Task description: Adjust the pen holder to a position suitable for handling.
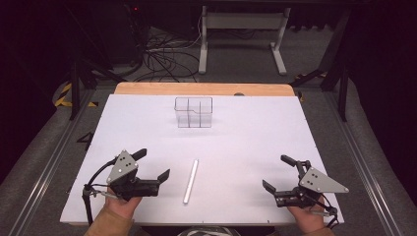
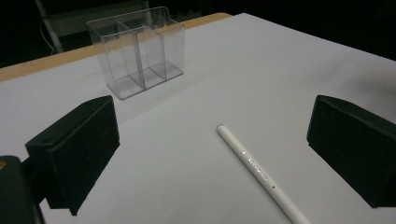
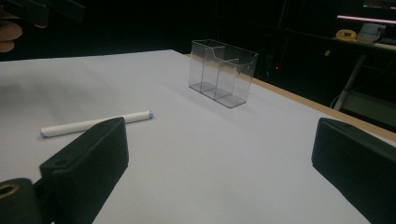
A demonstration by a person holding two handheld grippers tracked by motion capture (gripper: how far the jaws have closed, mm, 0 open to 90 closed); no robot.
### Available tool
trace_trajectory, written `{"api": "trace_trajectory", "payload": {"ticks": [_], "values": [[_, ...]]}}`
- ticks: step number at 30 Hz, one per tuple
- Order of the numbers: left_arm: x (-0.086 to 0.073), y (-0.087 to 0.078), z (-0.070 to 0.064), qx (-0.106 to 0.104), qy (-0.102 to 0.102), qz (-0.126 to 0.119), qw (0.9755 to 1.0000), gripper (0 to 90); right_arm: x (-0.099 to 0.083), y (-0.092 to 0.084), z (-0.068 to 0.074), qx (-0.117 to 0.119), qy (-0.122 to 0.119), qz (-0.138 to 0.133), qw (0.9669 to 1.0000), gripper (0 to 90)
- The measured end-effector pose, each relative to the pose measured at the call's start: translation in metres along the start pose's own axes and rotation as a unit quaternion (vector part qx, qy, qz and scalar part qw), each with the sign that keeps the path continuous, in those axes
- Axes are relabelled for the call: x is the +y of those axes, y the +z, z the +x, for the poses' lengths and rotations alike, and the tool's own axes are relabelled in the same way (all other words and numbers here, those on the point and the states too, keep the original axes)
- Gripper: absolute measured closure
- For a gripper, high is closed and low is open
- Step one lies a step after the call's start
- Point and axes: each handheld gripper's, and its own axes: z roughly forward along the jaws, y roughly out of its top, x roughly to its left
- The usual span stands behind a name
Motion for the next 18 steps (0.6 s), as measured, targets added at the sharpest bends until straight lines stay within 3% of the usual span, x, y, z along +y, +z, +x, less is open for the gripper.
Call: {"api": "trace_trajectory", "payload": {"ticks": [10, 18], "values": [[0.012, 0.016, -0.011, -0.019, 0.011, 0.012, 0.9997, 3.1, -0.001, 0.001, 0.000, 0.005, 0.002, 0.000, 1.0000, 4.0], [0.020, 0.030, -0.021, -0.036, 0.009, 0.020, 0.9991, 3.1, -0.001, 0.001, 0.000, 0.007, 0.001, -0.001, 1.0000, 4.0]]}}
